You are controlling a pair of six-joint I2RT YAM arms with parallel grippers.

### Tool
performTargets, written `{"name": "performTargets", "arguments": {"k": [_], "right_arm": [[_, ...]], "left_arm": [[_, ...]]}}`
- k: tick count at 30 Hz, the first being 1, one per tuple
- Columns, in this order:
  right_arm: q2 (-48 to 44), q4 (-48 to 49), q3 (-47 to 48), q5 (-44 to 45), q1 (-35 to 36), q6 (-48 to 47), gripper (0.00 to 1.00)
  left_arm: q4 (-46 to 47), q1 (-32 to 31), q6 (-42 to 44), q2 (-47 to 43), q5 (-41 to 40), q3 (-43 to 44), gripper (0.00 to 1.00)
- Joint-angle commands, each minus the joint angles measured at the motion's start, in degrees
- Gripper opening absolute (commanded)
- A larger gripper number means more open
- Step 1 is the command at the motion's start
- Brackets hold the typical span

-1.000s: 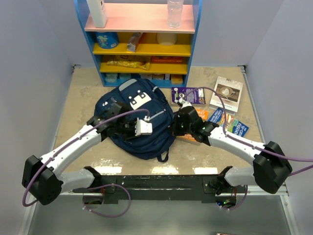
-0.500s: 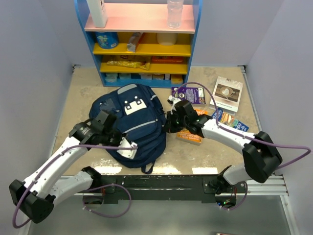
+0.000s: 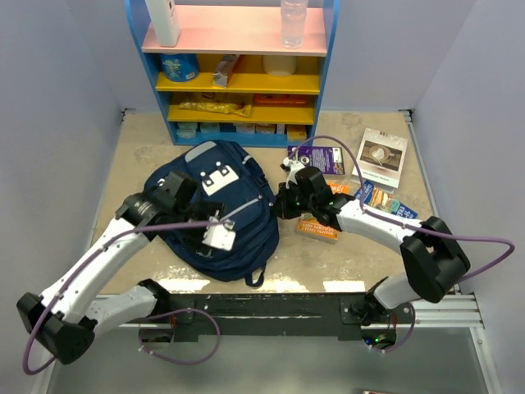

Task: Pack the student bag
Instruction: Zip the student bag at the center of the board.

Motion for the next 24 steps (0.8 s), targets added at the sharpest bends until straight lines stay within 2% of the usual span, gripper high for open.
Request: {"name": "performTargets", "arguments": {"k": [1,2,4,5,6,8,10,13,20,24], "right_arm": [[-4.1,6.2,-4.0,-0.2,0.4,1.8,0.0],[-4.2,6.9,-5.0,-0.6,0.6,2.4,0.0],[-4.6,7.6,-5.9,-0.8,0.7,2.7,0.0],[-4.6,8.3,-6.6,-0.9,1.0,3.2,0.0],[-4.6,8.6,-6.9,-1.4,1.0,3.3,0.0],[-4.9,8.9,-7.3,-1.3,1.1,3.7,0.0],[-5.5,9.0,-7.4,-1.3,1.2,4.0,0.0],[-6.2,8.9,-7.2,-1.3,1.3,4.1,0.0],[-6.5,8.3,-6.5,-1.8,1.3,4.0,0.0],[-6.7,8.4,-6.4,-2.7,1.3,4.2,0.0]], "left_arm": [[-2.2,0.0,-11.7,6.1,14.6,7.0,1.0],[-1.4,-0.1,-13.3,7.0,16.5,7.9,1.0],[8.0,-0.2,-25.0,9.3,17.9,7.5,1.0],[11.9,-0.3,-34.4,10.1,17.5,6.7,1.0],[18.3,-0.5,-38.3,11.6,16.0,6.3,1.0],[23.0,-1.5,-44.3,13.0,14.4,4.9,1.0],[27.4,-4.9,-48.4,14.9,9.0,4.1,1.0],[30.4,-10.0,-51.4,17.5,-1.4,2.4,1.0],[32.2,-14.1,-49.7,20.9,-12.3,-0.8,1.0],[34.1,-14.8,-47.6,23.0,-22.4,0.4,1.0]]}}
